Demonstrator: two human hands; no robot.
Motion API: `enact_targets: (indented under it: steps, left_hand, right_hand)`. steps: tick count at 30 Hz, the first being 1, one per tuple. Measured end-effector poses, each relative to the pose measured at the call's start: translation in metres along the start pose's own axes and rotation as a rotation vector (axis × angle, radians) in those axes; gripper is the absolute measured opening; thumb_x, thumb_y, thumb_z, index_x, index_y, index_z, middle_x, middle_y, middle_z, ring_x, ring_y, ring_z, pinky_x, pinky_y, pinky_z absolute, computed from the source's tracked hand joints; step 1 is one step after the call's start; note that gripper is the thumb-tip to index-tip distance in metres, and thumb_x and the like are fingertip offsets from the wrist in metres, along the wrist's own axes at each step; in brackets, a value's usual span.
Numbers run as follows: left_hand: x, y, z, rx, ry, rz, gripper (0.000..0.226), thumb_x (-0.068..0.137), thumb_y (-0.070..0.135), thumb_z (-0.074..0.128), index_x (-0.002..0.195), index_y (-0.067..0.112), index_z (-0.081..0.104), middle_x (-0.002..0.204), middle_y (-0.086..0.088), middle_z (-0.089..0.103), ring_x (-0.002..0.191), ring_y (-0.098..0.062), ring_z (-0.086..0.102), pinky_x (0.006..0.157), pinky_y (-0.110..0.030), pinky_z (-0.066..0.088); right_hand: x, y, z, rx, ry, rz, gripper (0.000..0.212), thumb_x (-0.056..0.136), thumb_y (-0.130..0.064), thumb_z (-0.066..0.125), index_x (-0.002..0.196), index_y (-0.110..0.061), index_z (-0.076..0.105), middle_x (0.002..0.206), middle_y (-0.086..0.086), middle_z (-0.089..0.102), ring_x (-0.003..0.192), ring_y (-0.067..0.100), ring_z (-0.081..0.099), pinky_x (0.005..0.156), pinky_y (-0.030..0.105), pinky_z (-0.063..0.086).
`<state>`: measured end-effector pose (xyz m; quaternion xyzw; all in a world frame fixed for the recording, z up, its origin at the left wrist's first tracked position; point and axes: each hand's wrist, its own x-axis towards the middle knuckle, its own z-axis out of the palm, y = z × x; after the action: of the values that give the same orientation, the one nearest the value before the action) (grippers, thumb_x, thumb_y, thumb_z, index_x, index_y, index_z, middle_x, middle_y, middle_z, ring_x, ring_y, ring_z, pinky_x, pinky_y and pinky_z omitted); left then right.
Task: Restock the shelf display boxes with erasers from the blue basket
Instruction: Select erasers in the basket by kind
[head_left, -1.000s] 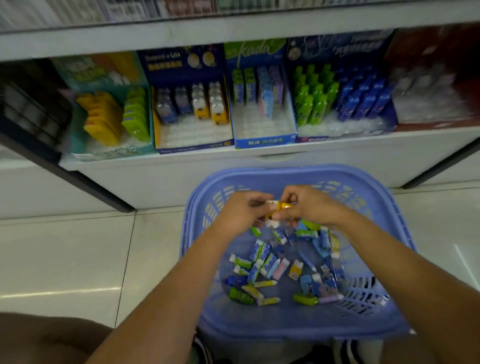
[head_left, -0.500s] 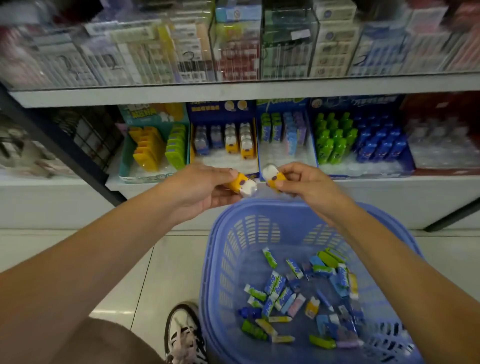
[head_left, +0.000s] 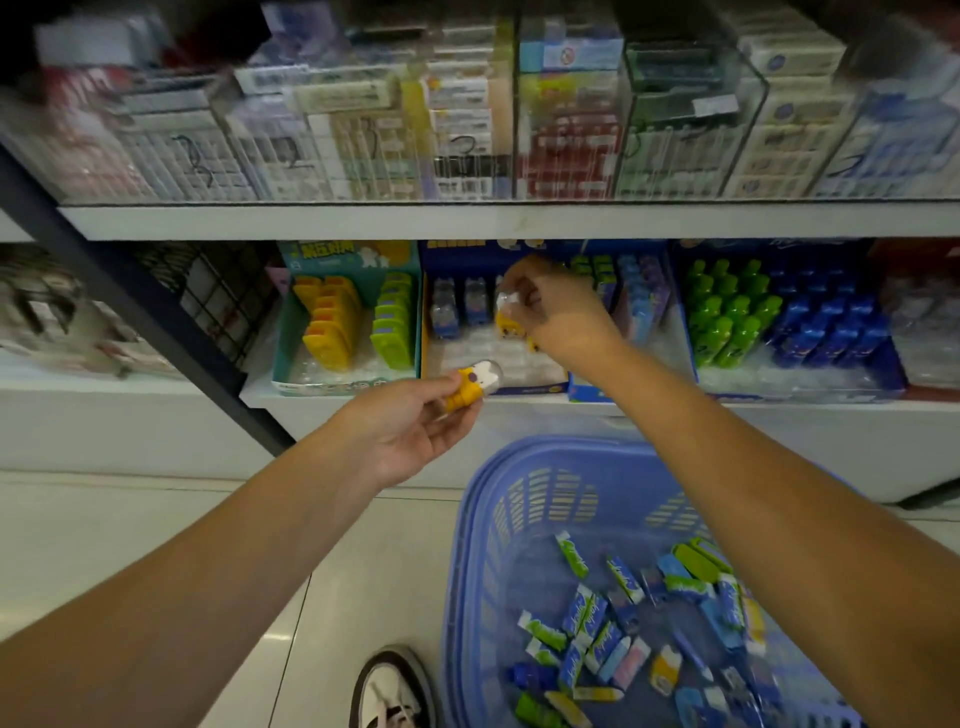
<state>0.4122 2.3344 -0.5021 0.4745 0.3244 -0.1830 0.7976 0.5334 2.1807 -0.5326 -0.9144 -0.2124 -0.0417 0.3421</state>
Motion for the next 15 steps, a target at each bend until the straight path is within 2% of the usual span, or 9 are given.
enact_targets:
  steps: [4,8,11,15]
  left_hand:
    - [0.002,-0.008,-0.007,-0.043,-0.014,-0.015,0.011,0.094,0.003,0.051,0.098,0.000,0.061,0.094,-0.014,0.065,0.081,-0.020,0.063,0.059,-0.024,0.057]
    - [0.001,-0.001,-0.016,-0.088,-0.036,0.018,0.012,0.093,-0.003,0.049,0.098,-0.004,0.061,0.097,-0.015,0.067,0.091,-0.022,0.063,0.072,-0.029,0.059]
    - [0.001,0.003,-0.017,-0.113,-0.031,0.034,0.016,0.093,-0.005,0.048,0.104,-0.006,0.059,0.103,-0.015,0.066,0.104,-0.024,0.061,0.083,-0.035,0.051]
    - [-0.001,0.002,-0.012,-0.137,-0.029,0.047,0.016,0.092,-0.006,0.050,0.106,-0.005,0.058,0.098,-0.014,0.068,0.098,-0.022,0.064,0.082,-0.034,0.051]
  right_hand:
    - [0.000,0.008,0.006,-0.176,-0.068,-0.040,0.023,0.089,-0.019,0.058,0.112,-0.015,0.059,0.104,0.007,0.066,0.104,0.028,0.056,0.090,0.041,0.046]
    - [-0.002,0.013,0.009,-0.220,-0.027,-0.032,0.021,0.088,-0.025,0.062,0.105,-0.013,0.061,0.100,0.007,0.068,0.107,0.029,0.052,0.090,0.039,0.041]
    - [0.002,0.010,0.007,-0.258,-0.027,-0.018,0.021,0.086,-0.026,0.064,0.103,-0.013,0.064,0.101,0.009,0.065,0.107,0.029,0.050,0.088,0.037,0.040]
    - [0.008,0.002,0.003,-0.282,-0.092,-0.040,0.018,0.085,-0.020,0.064,0.101,-0.012,0.065,0.104,0.010,0.063,0.102,0.029,0.054,0.095,0.039,0.039]
